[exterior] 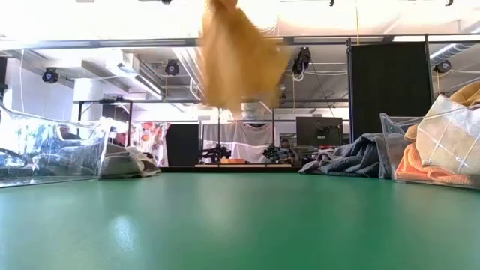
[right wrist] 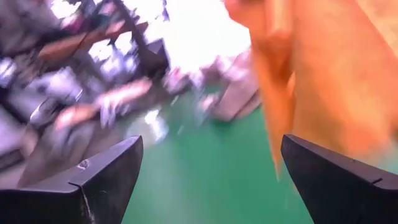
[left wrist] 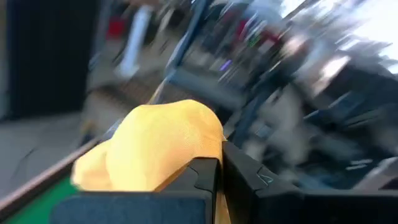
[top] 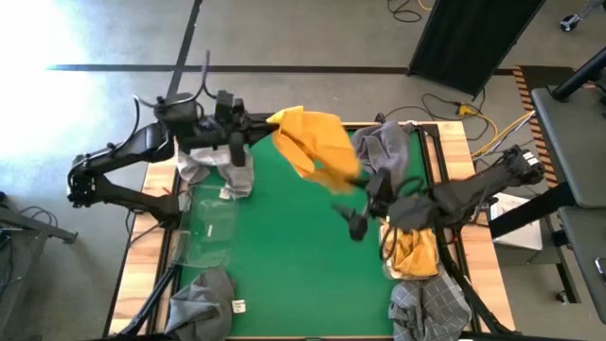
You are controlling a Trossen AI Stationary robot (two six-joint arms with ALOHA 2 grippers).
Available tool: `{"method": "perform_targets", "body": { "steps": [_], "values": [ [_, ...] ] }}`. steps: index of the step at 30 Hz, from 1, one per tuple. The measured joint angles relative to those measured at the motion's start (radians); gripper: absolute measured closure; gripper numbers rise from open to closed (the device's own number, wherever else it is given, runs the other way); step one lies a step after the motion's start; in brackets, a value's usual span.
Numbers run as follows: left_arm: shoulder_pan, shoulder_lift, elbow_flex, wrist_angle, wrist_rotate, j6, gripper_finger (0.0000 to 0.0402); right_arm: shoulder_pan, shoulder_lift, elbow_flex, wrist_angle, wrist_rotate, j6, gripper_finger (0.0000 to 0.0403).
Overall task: Sort microfiber towel by color & place in baskets
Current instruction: Put the orange microfiber towel into the right transparent bin
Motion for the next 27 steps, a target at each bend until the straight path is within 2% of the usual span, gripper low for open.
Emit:
{"method": "perform_targets", "body": {
  "steps": [4,7,10,14,17,20,24,27],
  "values": [
    [-0.093,0.015,0.034,0.117,0.0,0.012,0.0401,-0.042,0.0,0.107,0.001,0.103,-0.166,0.0029],
    [-0.157,0.041,0.038,0.191,0.029,0.063,0.0401,-0.063,0.0,0.196,-0.001,0.113,-0.353,0.0028],
    [-0.205,0.07,0.032,0.281,0.167,0.114,0.0401,-0.081,0.0,0.298,0.0,0.026,-0.496,0.0028],
    [-0.249,0.109,0.031,0.41,0.23,0.129,0.0401,-0.1,0.019,0.396,-0.003,-0.112,-0.6,0.0028],
    [-0.255,0.142,0.051,0.443,0.235,0.141,0.0402,-0.122,0.062,0.427,-0.005,-0.195,-0.629,0.0028],
    [-0.255,0.178,0.086,0.457,0.259,0.139,0.0402,-0.144,0.126,0.454,0.002,-0.218,-0.61,0.0028],
    [-0.255,0.226,0.125,0.443,0.261,0.132,0.0402,-0.162,0.224,0.544,0.011,-0.274,-0.541,0.0029],
    [-0.255,0.258,0.157,0.441,0.275,0.132,0.0402,-0.166,0.286,0.622,-0.001,-0.354,-0.531,0.0029]
  ]
}}
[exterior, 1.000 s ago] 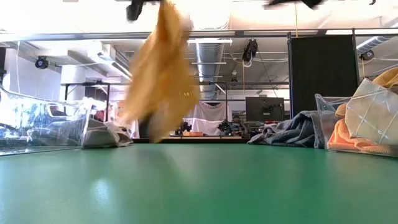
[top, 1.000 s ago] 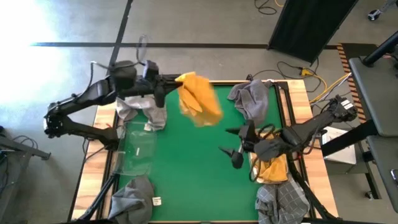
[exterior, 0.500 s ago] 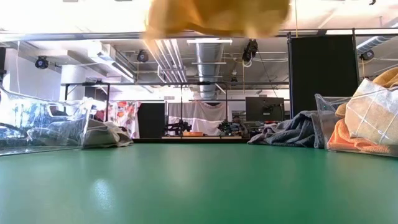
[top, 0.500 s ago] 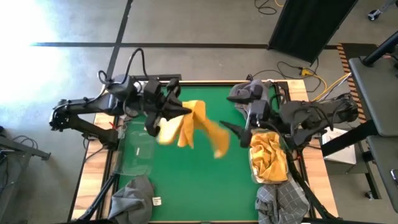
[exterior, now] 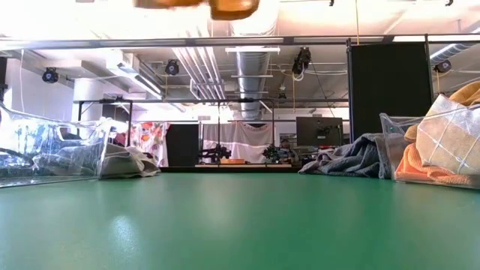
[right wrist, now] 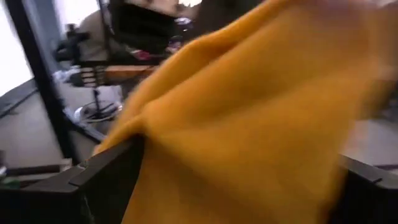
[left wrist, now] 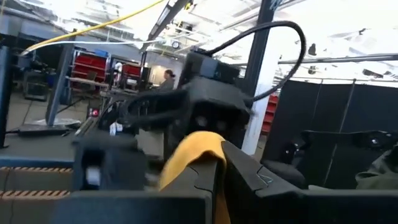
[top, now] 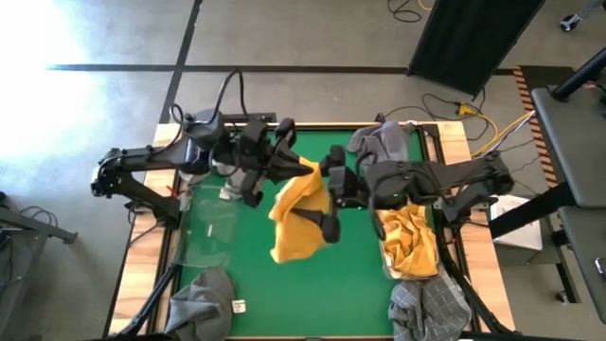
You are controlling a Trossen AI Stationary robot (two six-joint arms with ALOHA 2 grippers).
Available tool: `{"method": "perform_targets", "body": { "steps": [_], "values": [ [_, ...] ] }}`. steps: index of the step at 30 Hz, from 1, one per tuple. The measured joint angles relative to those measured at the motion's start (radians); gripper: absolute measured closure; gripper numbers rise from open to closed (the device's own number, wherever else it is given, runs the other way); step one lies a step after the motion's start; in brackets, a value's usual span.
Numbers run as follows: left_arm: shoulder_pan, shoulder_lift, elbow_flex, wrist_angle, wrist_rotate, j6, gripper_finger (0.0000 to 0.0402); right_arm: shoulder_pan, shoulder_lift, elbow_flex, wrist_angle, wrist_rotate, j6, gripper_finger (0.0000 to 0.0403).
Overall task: Sort microfiber towel by color & place in baskets
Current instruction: Put the orange microfiber towel into the right transparent bin
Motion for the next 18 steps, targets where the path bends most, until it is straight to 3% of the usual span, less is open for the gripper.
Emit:
{"method": "perform_targets", "body": {
  "steps": [4,7,12,16,18],
  "values": [
    [0.0,0.028,0.055,0.006,0.041,0.0,0.0402,0.0,0.067,0.109,-0.093,-0.022,0.001,0.0043],
    [0.0,0.045,0.093,0.001,0.097,-0.001,0.0401,-0.004,0.101,0.173,-0.157,-0.021,0.009,0.0087],
    [0.0,0.036,0.123,-0.068,0.123,0.013,0.0395,-0.009,0.12,0.215,-0.185,-0.021,0.009,0.0219],
    [0.001,-0.003,0.167,-0.313,0.114,0.082,0.0363,-0.014,0.098,0.224,-0.268,-0.021,0.082,0.0348],
    [0.002,-0.027,0.211,-0.493,0.055,0.115,0.0339,-0.016,0.071,0.225,-0.332,-0.022,0.123,0.0378]
  ]
}}
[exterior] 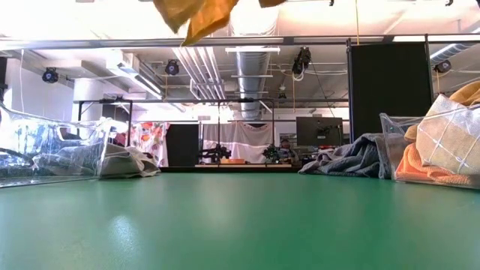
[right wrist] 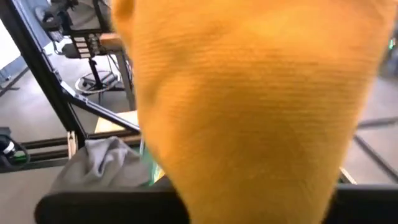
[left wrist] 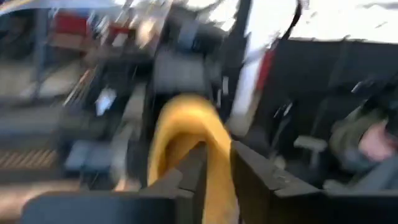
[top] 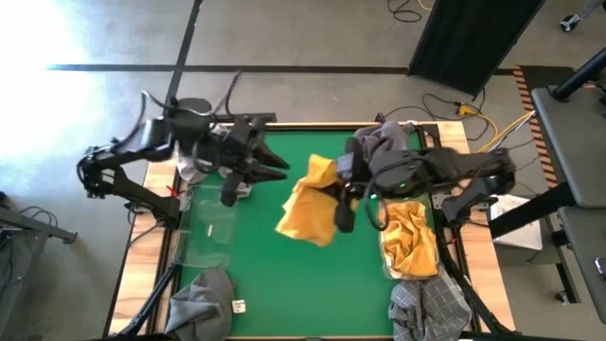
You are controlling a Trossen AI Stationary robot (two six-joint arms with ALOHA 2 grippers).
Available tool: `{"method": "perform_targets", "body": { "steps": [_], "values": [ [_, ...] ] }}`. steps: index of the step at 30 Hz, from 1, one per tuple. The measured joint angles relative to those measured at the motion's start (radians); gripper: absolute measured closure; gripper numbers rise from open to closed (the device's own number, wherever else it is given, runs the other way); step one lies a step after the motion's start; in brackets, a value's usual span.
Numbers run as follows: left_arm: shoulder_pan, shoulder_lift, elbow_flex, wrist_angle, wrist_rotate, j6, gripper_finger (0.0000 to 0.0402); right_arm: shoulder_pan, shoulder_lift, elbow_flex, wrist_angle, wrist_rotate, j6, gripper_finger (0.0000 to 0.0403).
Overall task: Sort microfiber towel by color & place in baskets
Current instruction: Put the orange microfiber towel into the right transparent bin
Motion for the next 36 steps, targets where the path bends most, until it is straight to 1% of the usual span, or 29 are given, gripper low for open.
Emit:
{"method": "perform_targets", "body": {
  "steps": [2,4,5,7,8,10,12,13,16,17,19,23,25,27,30,36],
  "values": [
    [0.0,-0.017,0.048,-0.208,-0.104,0.024,0.0313,-0.004,-0.029,0.001,-0.065,0.001,0.04,0.0382],
    [0.0,-0.025,0.091,-0.453,-0.243,0.023,0.0287,-0.006,-0.054,0.002,-0.154,0.003,0.085,0.0385],
    [0.0,-0.025,0.109,-0.583,-0.315,0.011,0.0276,-0.006,-0.066,0.002,-0.208,0.014,0.108,0.0388],
    [0.001,-0.025,0.122,-0.792,-0.443,-0.035,0.0256,-0.006,-0.083,0.0,-0.359,0.057,0.156,0.039],
    [0.001,-0.027,0.121,-0.877,-0.497,-0.064,0.0249,-0.005,-0.089,-0.002,-0.453,0.074,0.195,0.039],
    [0.001,-0.04,0.089,-0.957,-0.565,-0.118,0.0239,-0.003,-0.098,-0.005,-0.67,0.084,0.309,0.0389],
    [0.001,-0.06,0.031,-0.966,-0.58,-0.137,0.0234,0.002,-0.102,-0.01,-0.86,0.089,0.445,0.0389],
    [0.0,-0.07,-0.004,-0.945,-0.58,-0.135,0.0232,0.008,-0.107,-0.024,-0.891,0.089,0.491,0.0389],
    [0.003,-0.098,-0.117,-0.868,-0.58,-0.115,0.0231,0.042,-0.184,-0.121,-0.822,0.048,0.489,0.0389],
    [0.006,-0.108,-0.152,-0.839,-0.58,-0.112,0.0231,0.051,-0.201,-0.14,-0.818,0.052,0.502,0.0389],
    [0.011,-0.122,-0.212,-0.792,-0.579,-0.114,0.0231,0.056,-0.25,-0.182,-0.883,0.078,0.538,0.0389],
    [0.011,-0.142,-0.301,-0.712,-0.577,-0.117,0.0231,0.064,-0.372,-0.302,-0.842,0.102,0.528,0.0389],
    [0.011,-0.153,-0.326,-0.69,-0.576,-0.129,0.0231,0.067,-0.421,-0.347,-0.881,0.092,0.527,0.039],
    [0.011,-0.166,-0.344,-0.676,-0.576,-0.144,0.0231,0.069,-0.479,-0.402,-0.87,0.077,0.529,0.039],
    [0.011,-0.177,-0.355,-0.66,-0.576,-0.162,0.0231,0.068,-0.528,-0.469,-0.855,0.066,0.539,0.039],
    [0.011,-0.187,-0.331,-0.623,-0.576,-0.168,0.0231,0.069,-0.549,-0.555,-0.811,0.044,0.535,0.039]
  ]
}}
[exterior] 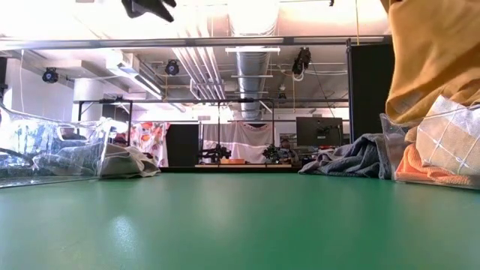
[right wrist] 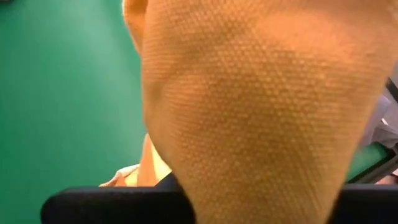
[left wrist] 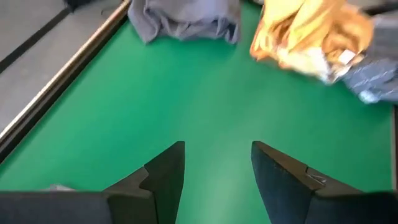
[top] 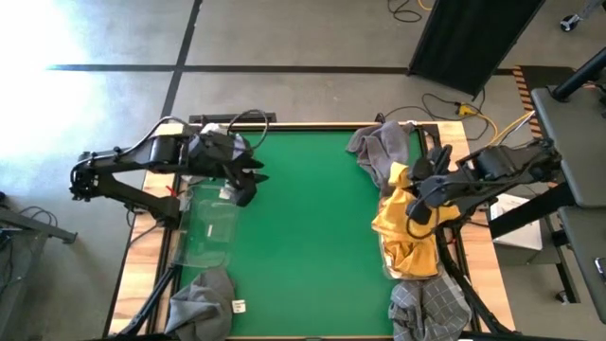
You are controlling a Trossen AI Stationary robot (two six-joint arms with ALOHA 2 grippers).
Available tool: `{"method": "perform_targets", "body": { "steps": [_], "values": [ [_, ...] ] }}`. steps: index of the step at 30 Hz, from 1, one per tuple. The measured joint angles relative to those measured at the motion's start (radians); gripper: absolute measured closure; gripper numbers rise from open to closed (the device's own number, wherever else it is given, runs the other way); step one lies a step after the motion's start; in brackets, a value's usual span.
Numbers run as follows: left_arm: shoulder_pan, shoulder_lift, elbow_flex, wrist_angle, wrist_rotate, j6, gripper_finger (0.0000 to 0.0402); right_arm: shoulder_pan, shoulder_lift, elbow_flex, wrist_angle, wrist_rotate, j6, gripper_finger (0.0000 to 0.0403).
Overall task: Sort microfiber towel by color & place in baskets
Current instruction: Put the orange microfiber towel into the right transparent bin
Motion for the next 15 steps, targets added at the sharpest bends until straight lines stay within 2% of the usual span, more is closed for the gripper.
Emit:
{"method": "perform_targets", "body": {
  "steps": [4,7,9,15],
  "values": [
    [-0.004,-0.001,-0.005,0.167,0.021,0.002,0.0231,0.0,0.004,-0.069,-0.001,-0.001,-0.011,0.039],
    [-0.006,0.006,-0.03,0.341,0.153,0.029,0.0231,0.0,0.001,-0.154,0.006,-0.007,0.01,0.039],
    [-0.009,0.023,-0.035,0.423,0.227,0.037,0.0231,0.0,0.0,-0.226,0.04,-0.049,0.049,0.039],
    [-0.011,0.06,-0.032,0.469,0.263,0.037,0.0231,0.0,0.022,-0.472,0.261,-0.193,0.29,0.039]
  ]
}}
